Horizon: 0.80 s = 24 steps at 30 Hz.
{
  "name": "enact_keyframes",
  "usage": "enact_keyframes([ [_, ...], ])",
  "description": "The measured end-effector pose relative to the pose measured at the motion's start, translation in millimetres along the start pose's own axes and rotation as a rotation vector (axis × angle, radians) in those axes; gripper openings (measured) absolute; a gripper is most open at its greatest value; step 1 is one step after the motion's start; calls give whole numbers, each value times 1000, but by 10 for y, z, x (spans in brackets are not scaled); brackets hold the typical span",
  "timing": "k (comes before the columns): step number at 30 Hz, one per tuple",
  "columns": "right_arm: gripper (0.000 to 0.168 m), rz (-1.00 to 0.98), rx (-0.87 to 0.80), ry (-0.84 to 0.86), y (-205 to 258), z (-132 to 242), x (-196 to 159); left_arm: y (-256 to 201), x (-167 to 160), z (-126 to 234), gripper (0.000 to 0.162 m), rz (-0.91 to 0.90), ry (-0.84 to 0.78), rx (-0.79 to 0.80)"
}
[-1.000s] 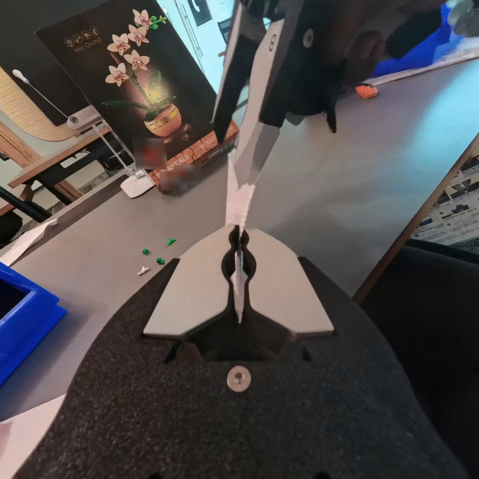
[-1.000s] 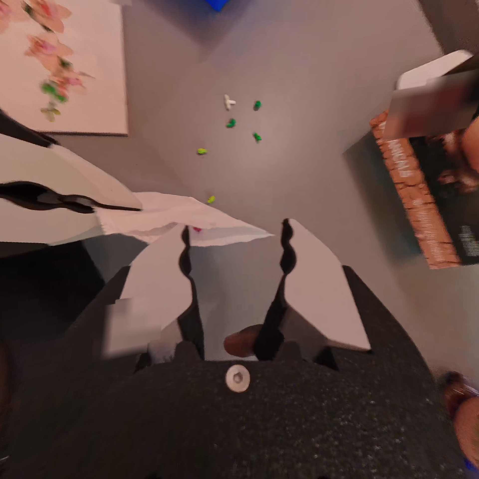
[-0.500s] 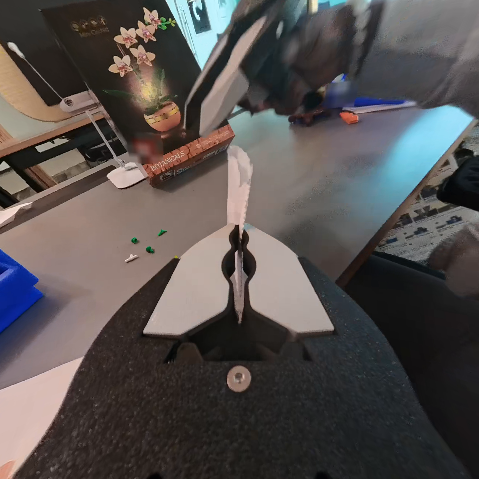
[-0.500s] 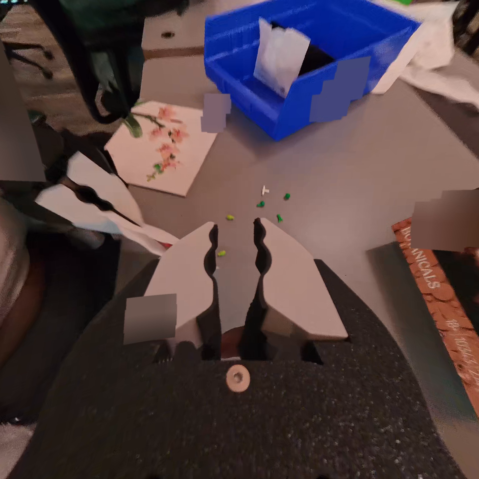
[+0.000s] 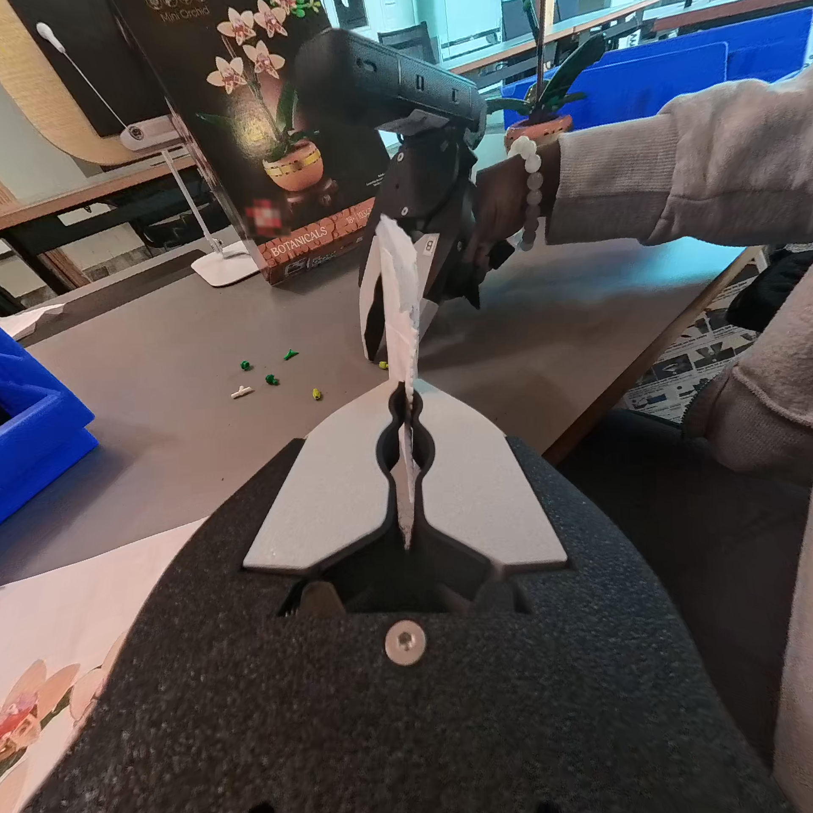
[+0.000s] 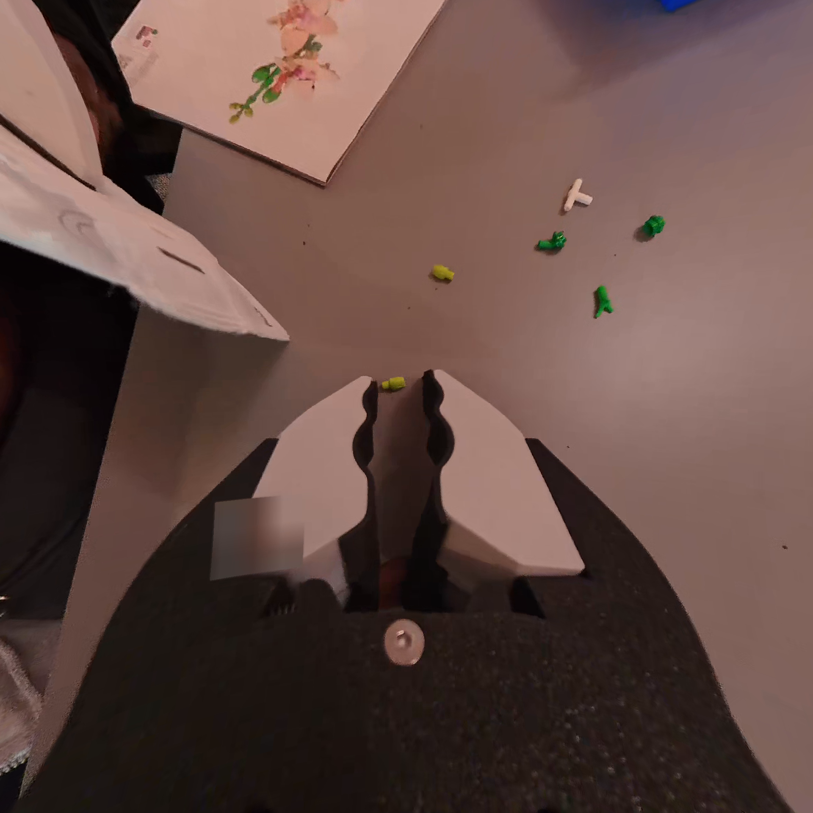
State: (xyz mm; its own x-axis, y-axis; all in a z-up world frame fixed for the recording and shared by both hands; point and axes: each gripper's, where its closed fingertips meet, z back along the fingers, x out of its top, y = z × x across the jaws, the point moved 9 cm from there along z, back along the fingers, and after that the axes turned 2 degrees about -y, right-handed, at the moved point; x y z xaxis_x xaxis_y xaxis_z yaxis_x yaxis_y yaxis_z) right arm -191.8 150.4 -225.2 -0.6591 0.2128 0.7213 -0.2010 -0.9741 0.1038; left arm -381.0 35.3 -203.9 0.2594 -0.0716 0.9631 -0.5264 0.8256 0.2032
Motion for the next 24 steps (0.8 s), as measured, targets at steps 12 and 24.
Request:
enact_keyframes([
  [12, 9, 16, -4, 6, 16, -1, 6, 19, -30, 21, 0, 21, 8, 20],
  [24, 9, 35, -94, -327, 566, 824, 663, 10, -38, -17, 0, 47, 11, 42],
])
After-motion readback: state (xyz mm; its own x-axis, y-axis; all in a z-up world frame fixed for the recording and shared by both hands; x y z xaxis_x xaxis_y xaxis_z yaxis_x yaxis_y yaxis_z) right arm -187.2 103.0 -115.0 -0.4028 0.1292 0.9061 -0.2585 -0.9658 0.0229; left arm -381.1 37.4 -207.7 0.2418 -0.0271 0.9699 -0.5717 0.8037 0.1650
